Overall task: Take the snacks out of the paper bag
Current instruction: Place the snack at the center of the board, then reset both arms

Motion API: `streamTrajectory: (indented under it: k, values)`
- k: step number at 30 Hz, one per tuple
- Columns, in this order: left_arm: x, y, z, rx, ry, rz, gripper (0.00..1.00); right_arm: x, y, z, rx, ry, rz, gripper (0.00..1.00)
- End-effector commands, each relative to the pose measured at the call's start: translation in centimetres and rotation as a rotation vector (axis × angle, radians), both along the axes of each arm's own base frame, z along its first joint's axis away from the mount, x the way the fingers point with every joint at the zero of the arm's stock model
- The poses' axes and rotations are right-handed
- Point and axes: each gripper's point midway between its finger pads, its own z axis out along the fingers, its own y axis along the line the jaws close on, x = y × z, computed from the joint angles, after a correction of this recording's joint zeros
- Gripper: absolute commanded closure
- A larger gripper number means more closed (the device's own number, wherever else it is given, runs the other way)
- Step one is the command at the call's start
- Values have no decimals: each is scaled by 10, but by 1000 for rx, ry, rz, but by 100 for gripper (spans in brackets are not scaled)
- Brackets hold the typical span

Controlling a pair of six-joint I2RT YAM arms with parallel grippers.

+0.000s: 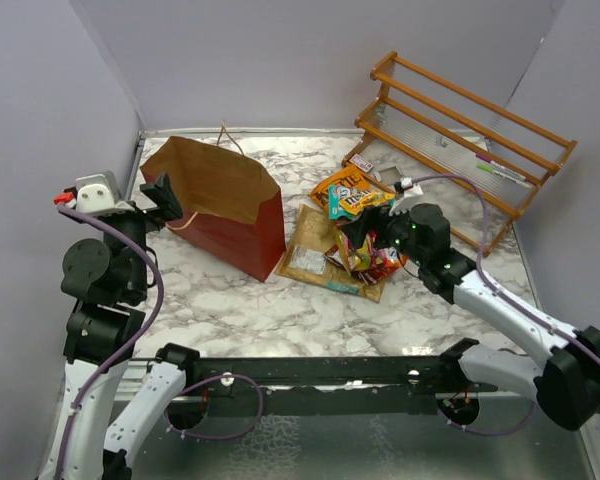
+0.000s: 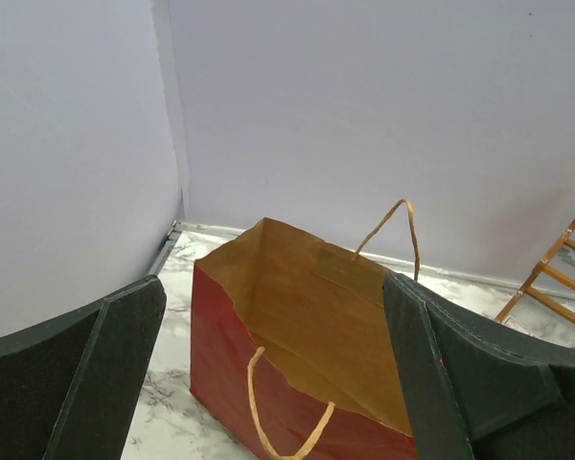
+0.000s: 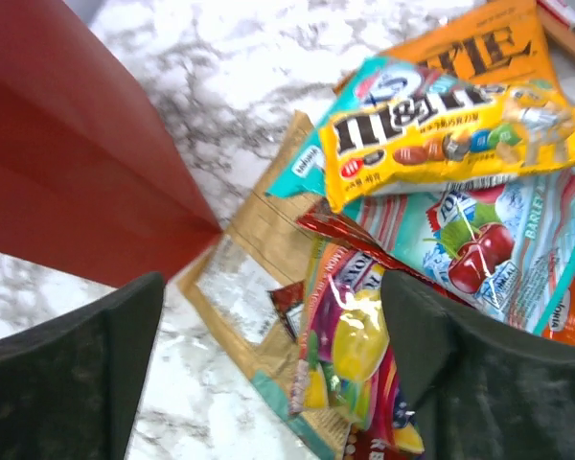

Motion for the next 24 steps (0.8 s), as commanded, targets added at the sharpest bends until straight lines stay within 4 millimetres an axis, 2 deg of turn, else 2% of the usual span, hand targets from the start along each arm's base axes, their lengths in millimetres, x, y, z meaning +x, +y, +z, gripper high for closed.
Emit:
streamTrajectory:
  k: [1, 4, 8, 13, 15, 20, 24]
  values:
    - [0, -8, 23, 34, -69, -42, 1, -3, -24, 63, -53, -111, -63, 1]
    - [0, -8, 28, 40, -87, -43, 1, -4, -41, 103, -92, -174, -117, 1]
    - [-2, -9, 39, 38, -120, -50, 1, -15, -58, 178, -72, -345, -150, 1]
    - [-8, -10, 58, 57, -163, -63, 1, -58, -77, 280, -19, -611, -115, 1]
    - [-12, -9, 66, 72, -183, -64, 1, -79, -87, 312, -3, -707, -109, 1]
    - [-23, -10, 79, 112, -215, -73, 1, -125, -117, 373, 57, -873, -146, 1]
    - [-30, -7, 88, 123, -239, -64, 1, -151, -137, 394, 71, -951, -182, 1]
